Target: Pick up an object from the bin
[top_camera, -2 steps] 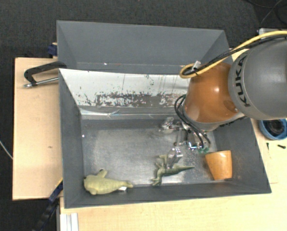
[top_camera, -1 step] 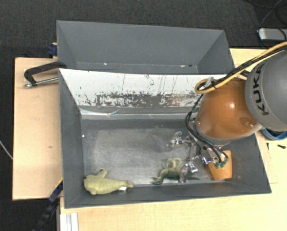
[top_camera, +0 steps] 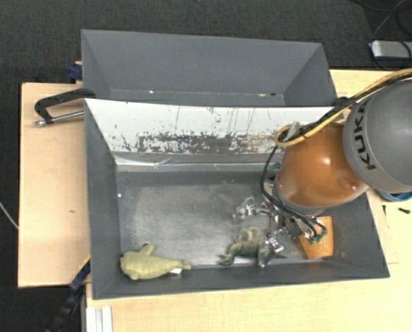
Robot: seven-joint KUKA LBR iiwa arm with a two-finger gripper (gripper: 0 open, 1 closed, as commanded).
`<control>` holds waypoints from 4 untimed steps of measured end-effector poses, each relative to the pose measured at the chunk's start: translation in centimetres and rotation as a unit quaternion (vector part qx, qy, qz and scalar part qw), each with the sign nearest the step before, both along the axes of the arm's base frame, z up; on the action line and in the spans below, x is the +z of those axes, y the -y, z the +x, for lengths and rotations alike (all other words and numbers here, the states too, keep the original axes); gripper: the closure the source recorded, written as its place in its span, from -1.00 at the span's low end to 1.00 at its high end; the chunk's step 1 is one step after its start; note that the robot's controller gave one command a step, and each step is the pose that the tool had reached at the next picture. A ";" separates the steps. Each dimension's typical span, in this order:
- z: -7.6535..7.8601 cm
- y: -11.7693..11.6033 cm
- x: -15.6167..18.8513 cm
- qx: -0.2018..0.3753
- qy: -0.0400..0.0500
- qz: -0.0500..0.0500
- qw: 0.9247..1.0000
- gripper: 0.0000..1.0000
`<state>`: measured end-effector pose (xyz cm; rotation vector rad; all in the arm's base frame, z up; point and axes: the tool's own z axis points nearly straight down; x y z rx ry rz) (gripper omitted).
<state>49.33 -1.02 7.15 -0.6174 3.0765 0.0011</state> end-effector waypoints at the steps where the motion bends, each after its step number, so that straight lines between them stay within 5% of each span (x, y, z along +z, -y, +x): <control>1: 2.2 -0.4 0.0 0.397 0.004 -0.002 0.918 -1.00; 2: 2.2 -0.6 0.1 0.397 0.004 -0.001 0.918 1.00; 4: 2.6 -0.8 9.6 0.394 0.004 -0.002 0.919 1.00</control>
Offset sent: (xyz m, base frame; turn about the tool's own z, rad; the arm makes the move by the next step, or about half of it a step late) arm 0.0199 0.0031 -0.0015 -0.8180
